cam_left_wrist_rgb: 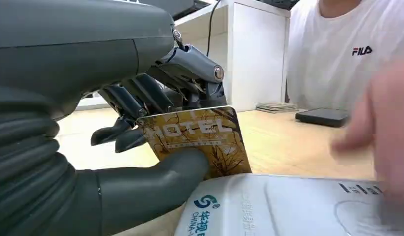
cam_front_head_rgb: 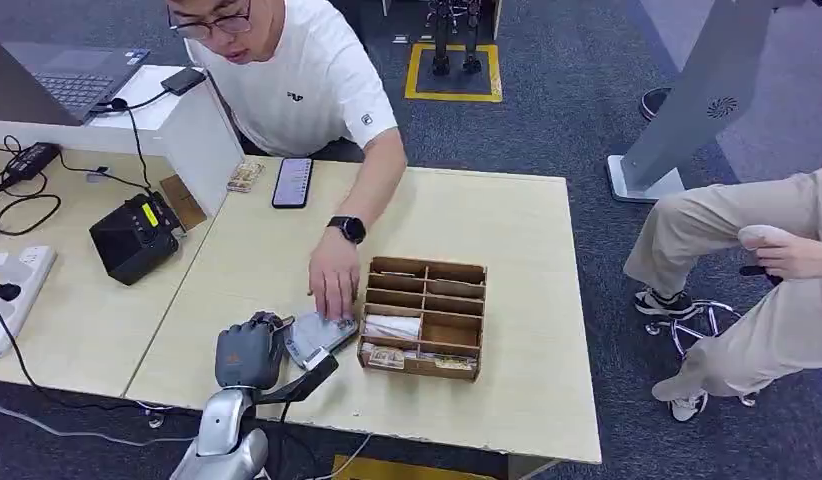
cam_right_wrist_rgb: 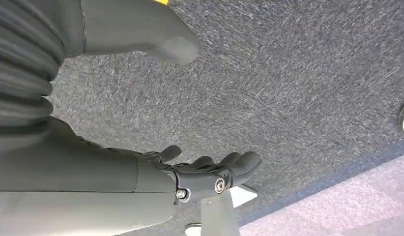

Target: Pass the card to the sensor for recognition and then transmit it.

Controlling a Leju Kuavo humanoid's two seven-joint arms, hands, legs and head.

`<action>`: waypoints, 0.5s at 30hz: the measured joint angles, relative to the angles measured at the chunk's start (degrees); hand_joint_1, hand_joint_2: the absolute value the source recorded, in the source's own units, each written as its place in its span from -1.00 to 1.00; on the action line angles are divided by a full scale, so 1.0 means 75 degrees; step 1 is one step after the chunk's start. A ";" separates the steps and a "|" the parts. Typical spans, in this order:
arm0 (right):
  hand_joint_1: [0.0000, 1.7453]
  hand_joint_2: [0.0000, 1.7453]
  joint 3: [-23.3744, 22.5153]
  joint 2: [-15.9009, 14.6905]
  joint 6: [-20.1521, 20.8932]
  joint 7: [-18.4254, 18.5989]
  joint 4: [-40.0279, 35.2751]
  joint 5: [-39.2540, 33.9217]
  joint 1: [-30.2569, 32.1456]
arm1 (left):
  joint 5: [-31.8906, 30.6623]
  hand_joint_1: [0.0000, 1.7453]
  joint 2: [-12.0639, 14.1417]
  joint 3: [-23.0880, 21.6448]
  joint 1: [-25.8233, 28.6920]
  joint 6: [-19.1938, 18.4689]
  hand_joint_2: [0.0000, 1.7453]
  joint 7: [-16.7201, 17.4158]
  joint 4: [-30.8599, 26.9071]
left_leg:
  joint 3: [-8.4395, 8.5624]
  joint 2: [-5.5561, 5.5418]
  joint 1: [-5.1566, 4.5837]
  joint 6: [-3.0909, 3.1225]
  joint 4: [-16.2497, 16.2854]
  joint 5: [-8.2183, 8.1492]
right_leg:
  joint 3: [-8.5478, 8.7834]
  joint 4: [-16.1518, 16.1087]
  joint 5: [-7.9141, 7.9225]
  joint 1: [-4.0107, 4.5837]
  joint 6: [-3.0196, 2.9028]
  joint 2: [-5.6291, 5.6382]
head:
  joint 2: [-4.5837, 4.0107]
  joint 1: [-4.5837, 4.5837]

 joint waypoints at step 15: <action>-1.00 1.00 0.0000 0.0000 0.0000 -0.0064 0.0000 0.0020 -0.0001 | 0.0862 1.00 0.0047 -0.0143 0.0148 0.0291 1.00 -0.0191 -0.0701 | 0.0000 -0.0005 0.0000 0.0000 0.0000 0.0000 | 0.0004 0.0000 0.0000 0.0001 0.0000 -0.0003 | 0.0000 0.0000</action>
